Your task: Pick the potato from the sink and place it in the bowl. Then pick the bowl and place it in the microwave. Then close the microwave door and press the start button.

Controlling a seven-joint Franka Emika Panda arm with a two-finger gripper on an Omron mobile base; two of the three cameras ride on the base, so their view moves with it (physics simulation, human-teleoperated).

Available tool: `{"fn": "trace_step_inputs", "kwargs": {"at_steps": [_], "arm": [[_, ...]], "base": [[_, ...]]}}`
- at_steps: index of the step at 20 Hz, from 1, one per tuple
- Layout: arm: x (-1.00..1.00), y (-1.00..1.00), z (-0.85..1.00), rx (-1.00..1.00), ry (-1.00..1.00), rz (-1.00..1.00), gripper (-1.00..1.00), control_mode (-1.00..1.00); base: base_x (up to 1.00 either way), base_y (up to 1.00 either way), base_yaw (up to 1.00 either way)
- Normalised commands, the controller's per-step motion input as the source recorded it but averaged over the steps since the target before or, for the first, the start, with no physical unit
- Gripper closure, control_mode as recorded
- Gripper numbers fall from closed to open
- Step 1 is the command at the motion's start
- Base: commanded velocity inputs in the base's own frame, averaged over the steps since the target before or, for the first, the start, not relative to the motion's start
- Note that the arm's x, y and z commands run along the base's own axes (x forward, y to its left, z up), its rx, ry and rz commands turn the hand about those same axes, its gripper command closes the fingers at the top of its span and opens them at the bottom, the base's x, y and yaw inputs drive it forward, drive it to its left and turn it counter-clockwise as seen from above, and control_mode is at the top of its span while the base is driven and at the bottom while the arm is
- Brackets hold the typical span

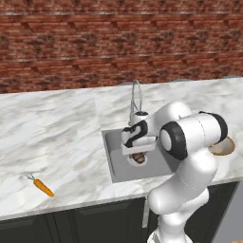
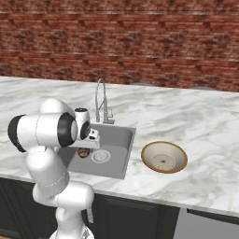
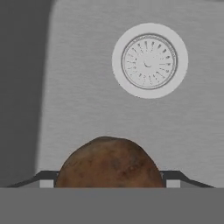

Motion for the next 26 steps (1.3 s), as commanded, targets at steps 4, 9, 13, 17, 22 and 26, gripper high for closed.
{"fn": "trace_step_inputs", "kwargs": {"at_steps": [4, 9, 13, 17, 22, 26], "arm": [[-0.54, -0.35, 1.0, 0.06, 0.03, -0.09, 1.0, -1.0], [-0.51, -0.52, 0.81, 0.0, 0.02, -0.03, 1.0, -1.0], [-0.53, -0.79, 0.39, -0.05, 0.0, -0.01, 1.0, -1.0], [-0.43, -0.92, 0.32, -0.06, 0.0, 0.0, 1.0, -1.0], [-0.17, -1.0, 0.58, 0.0, 0.0, -0.01, 1.0, -1.0], [0.0, -1.0, 0.62, 0.0, 0.0, 0.0, 1.0, -1.0]], "base": [[0.0, 0.0, 0.0], [0.0, 0.0, 0.0], [0.0, 0.0, 0.0], [0.0, 0.0, 0.0], [0.0, 0.0, 0.0], [0.0, 0.0, 0.0]]}}
